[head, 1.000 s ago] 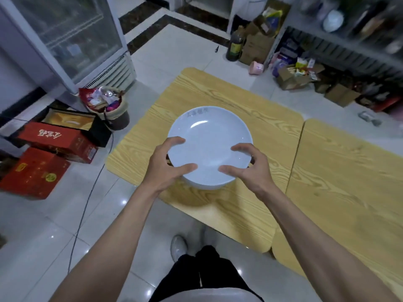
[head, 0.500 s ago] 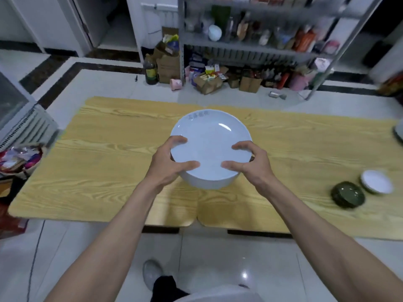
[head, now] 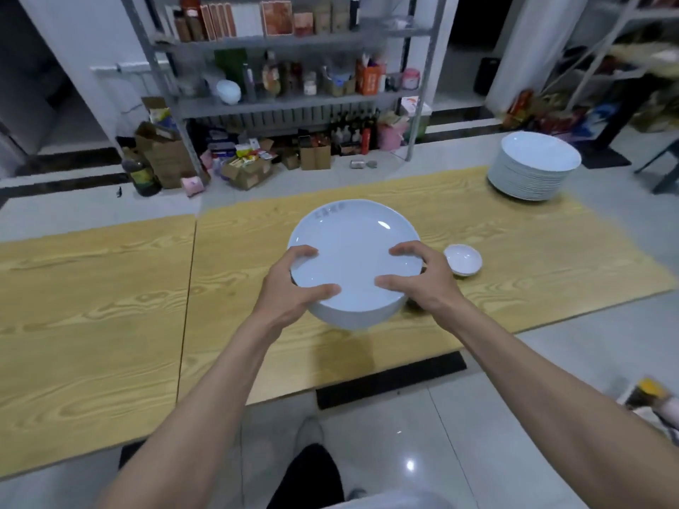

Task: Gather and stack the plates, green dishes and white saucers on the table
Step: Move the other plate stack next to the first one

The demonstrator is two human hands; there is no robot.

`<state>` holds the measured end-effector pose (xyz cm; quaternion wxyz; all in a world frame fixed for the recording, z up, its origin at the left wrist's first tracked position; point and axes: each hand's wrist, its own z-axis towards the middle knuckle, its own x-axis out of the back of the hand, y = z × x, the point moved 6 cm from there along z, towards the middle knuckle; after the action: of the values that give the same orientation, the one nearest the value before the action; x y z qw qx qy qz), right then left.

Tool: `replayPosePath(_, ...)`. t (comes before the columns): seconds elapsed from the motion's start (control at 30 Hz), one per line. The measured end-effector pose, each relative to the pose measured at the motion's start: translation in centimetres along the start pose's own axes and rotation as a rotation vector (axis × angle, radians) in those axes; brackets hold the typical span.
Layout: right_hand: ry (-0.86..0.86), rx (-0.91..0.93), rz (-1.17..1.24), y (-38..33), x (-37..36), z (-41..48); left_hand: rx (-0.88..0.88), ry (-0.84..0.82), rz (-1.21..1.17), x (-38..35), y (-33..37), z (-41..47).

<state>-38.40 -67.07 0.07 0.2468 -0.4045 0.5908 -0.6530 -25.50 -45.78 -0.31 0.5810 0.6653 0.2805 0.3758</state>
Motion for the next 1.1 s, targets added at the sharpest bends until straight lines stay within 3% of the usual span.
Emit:
replayPosePath(0.23,0.125,-0.053,0.005,3.6,11.0,3.6,-0.029,-0.126,-0.006,-11.4,1.3,6.7)
replayPosePath(0.57,0.175,-0.074,0.003,7.1,22.7,13.8,-0.051,-0.166,0.052,-23.8,2.7,18.5)
replayPosePath(1.1,0.026,-0.163,0.06,13.6,33.6,29.3,0.137,-0.029,-0.025,-36.4,1.8,30.1)
